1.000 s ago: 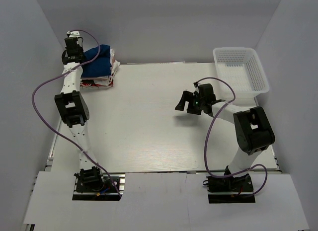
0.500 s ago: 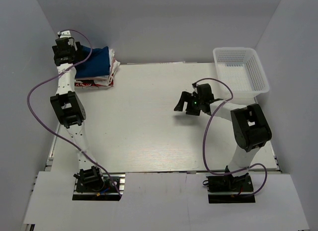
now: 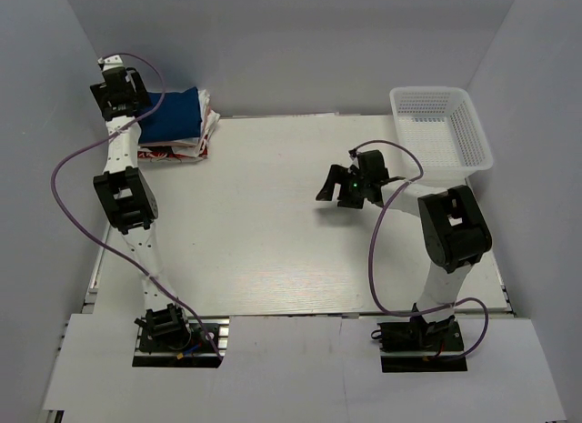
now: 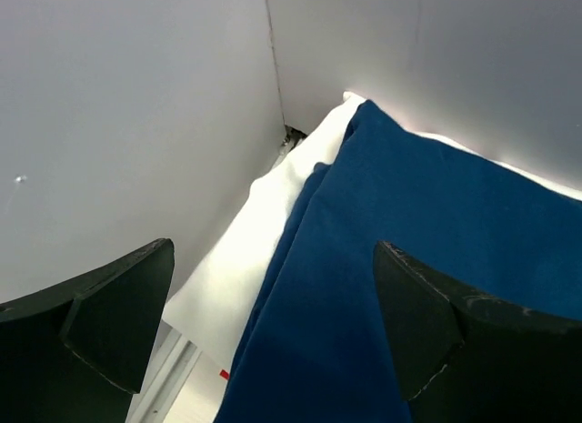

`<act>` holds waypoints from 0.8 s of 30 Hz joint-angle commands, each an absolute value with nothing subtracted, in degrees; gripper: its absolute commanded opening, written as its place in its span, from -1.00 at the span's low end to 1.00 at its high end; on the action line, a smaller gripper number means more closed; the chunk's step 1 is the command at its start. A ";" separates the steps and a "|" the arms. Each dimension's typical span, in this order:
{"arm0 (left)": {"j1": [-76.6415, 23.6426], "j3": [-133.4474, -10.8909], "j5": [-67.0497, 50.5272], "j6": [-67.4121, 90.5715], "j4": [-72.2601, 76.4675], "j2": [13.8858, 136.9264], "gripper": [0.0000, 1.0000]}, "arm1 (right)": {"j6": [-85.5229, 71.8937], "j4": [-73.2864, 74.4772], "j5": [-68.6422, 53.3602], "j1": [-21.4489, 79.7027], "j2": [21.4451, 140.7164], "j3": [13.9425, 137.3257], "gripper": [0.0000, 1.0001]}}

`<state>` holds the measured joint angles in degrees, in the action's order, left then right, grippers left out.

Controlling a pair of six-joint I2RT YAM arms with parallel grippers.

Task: Fold and stack the t-shirts
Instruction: Put the neatly folded tshirt into the corner of the board with the left arm

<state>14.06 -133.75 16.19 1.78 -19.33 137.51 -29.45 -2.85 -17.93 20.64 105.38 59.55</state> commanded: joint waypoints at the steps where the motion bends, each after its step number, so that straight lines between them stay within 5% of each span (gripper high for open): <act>1: 14.06 -135.70 15.91 4.12 -19.07 135.45 1.00 | -28.22 -2.46 -17.49 20.83 104.33 61.26 0.81; 9: 12.22 -127.11 7.50 8.68 -23.99 122.39 1.00 | -24.35 -3.42 -9.33 21.09 93.09 57.23 0.81; 18: 8.88 -92.31 1.41 14.31 -19.59 91.70 1.00 | -27.15 -7.90 -9.84 21.00 78.50 42.04 0.81; 20: 4.07 -81.33 9.65 16.94 -13.23 82.94 1.00 | -29.70 -12.12 -11.51 20.74 73.77 38.16 0.81; 24: 3.25 -73.83 -5.12 28.45 -9.39 76.30 1.00 | -32.87 -16.43 -11.51 20.74 66.99 33.23 0.81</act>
